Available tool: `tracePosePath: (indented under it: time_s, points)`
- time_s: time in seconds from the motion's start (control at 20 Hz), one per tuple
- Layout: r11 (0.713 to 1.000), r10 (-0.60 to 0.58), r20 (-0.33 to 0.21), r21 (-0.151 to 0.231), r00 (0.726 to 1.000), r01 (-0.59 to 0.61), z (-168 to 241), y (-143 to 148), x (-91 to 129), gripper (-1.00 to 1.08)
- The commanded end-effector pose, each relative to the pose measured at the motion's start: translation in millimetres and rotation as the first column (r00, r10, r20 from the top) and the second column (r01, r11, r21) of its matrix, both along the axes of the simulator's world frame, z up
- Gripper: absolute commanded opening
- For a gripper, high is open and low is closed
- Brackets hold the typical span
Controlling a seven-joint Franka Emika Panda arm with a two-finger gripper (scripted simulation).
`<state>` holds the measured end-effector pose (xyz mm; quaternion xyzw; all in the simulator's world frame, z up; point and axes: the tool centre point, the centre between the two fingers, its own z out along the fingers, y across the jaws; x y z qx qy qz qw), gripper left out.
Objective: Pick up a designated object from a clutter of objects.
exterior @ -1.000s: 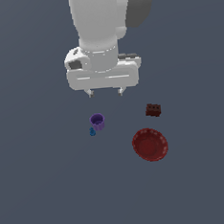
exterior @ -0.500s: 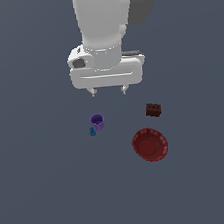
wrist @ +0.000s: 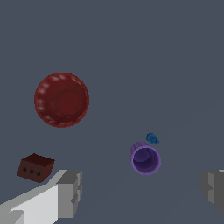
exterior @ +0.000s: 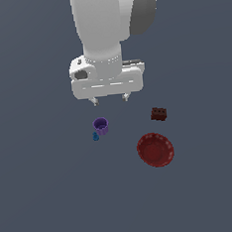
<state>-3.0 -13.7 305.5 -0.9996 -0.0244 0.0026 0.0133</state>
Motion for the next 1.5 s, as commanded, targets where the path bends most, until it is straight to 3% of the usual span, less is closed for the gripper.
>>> tracePosePath:
  time_s: [0.0,0.35,0.7,1.05,1.45]
  points:
    - [0.999,0.035,0.001,0.000,0.999,-0.035,-8.2,-3.9,1.0,1.00]
    - [0.986,0.169,0.006,-0.002,0.986,-0.169,-39.0,-18.6,3.2,1.00]
    - [0.950,0.313,0.010,-0.006,0.950,-0.313,-72.6,-34.7,2.7,1.00]
    - [0.892,0.451,0.012,-0.010,0.892,-0.451,-105.6,-50.7,-0.8,1.00]
    - [0.803,0.596,0.013,-0.016,0.803,-0.596,-142.4,-68.3,-8.3,1.00]
